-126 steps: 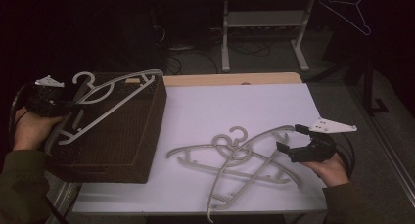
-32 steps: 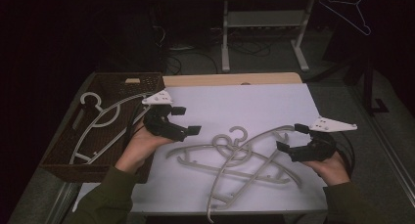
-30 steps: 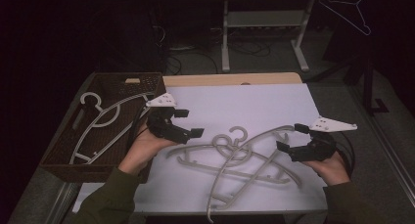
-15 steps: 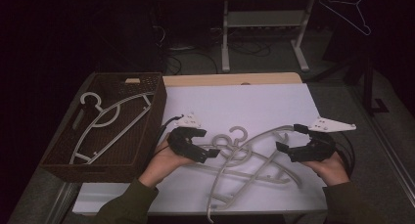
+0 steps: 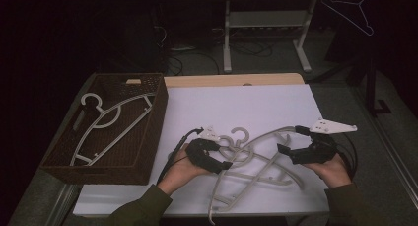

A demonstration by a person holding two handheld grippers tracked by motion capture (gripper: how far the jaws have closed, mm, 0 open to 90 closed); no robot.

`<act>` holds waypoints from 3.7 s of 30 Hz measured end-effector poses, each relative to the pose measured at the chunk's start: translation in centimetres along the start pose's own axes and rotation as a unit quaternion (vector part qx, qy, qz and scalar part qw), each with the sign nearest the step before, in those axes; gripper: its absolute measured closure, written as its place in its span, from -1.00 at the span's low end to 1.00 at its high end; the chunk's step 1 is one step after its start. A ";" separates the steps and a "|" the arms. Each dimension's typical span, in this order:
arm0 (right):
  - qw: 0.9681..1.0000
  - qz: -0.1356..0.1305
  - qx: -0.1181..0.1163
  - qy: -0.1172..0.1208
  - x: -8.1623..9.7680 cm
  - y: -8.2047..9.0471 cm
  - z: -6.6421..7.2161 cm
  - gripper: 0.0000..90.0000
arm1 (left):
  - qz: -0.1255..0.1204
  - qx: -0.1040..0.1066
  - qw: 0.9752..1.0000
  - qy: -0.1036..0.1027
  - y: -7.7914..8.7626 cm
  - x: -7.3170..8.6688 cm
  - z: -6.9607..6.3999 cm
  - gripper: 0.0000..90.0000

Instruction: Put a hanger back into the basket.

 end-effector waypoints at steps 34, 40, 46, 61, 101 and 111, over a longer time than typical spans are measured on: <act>1.000 0.003 -0.002 0.000 0.2 0.1 0.0 -0.95 | 0.052 -0.017 0.999 -0.002 -2.0 1.6 1.5 0.42; 1.000 0.002 -0.002 0.002 0.2 0.1 -0.1 -0.95 | 0.052 -0.021 0.998 0.005 -1.8 1.6 1.8 0.53; 1.000 0.003 -0.002 0.000 0.2 0.1 0.0 -0.94 | 0.050 -0.034 0.998 0.012 -1.5 1.6 2.4 0.64; 1.000 0.004 -0.002 -0.001 0.3 0.1 -0.1 -0.94 | 0.046 -0.037 0.998 0.026 -0.6 1.7 3.3 0.79; 1.000 -0.005 -0.004 -0.004 0.3 0.4 0.3 -0.95 | -0.026 -0.094 0.995 0.006 10.9 -6.0 5.6 0.83; 1.000 -0.002 -0.001 -0.004 0.4 0.3 0.2 -0.95 | -0.048 -0.124 0.991 0.017 15.9 -6.7 7.7 0.83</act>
Point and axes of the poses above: each handheld gripper's, and its own axes: y roughly backward along the jaws, x roughly out of its underside, z roughly to its left, the point moved 3 cm from there along -y, roughly forward along the jaws, and after that the axes turned 10 degrees about -z, right-handed, at the moved point
